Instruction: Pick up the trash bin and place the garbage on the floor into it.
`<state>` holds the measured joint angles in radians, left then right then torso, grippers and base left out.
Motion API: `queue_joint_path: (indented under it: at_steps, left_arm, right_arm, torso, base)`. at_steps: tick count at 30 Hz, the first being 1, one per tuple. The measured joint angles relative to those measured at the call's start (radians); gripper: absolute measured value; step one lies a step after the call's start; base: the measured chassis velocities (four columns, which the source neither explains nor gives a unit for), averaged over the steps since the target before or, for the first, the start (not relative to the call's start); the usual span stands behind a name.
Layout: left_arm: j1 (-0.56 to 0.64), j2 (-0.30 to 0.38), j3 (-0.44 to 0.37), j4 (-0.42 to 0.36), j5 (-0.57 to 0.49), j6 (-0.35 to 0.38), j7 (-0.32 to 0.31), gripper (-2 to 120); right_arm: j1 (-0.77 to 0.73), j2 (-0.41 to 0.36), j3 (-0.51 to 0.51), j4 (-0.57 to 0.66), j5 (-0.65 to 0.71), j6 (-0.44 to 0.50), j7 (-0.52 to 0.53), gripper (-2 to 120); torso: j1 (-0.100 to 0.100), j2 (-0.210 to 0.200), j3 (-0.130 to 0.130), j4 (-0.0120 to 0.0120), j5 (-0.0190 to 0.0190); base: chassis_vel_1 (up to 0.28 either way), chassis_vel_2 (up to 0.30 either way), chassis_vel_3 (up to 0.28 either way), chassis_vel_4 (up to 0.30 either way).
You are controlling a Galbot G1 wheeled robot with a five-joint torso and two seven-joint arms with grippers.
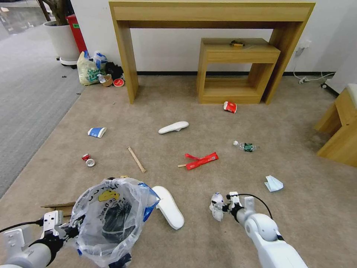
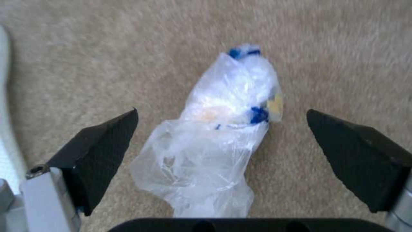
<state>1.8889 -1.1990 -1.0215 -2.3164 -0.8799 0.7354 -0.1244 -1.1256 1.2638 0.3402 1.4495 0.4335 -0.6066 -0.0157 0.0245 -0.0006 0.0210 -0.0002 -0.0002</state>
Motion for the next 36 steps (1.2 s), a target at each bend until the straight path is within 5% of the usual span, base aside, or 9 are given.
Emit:
queue_joint_path:
  at_steps: [10,22,36]
  left_arm:
    - [0.003,-0.013,-0.008,-0.002,0.002,0.0,-0.004,0]
    - [-0.01,-0.01,0.0,0.0,0.001,0.0,-0.015,0]
    - [-0.02,-0.003,0.004,0.01,0.001,0.0,-0.016,0]
  right_arm:
    - [0.077,0.032,-0.034,-0.099,0.053,-0.043,0.045,99]
    - [0.119,0.066,-0.02,-0.221,0.006,0.009,0.006,55]
    - [0.107,0.064,0.0,-0.198,-0.099,0.109,-0.016,9]
  torso:
    - [0.0,0.0,0.0,-0.0001,0.0]
    - [0.0,0.0,0.0,-0.0002,0.0001]
    - [0.0,0.0,0.0,0.0,0.0001]
  base:
    - [0.0,0.0,0.0,0.0]
    - [0.0,0.0,0.0,0.0]
    - [0.0,0.0,0.0,0.0]
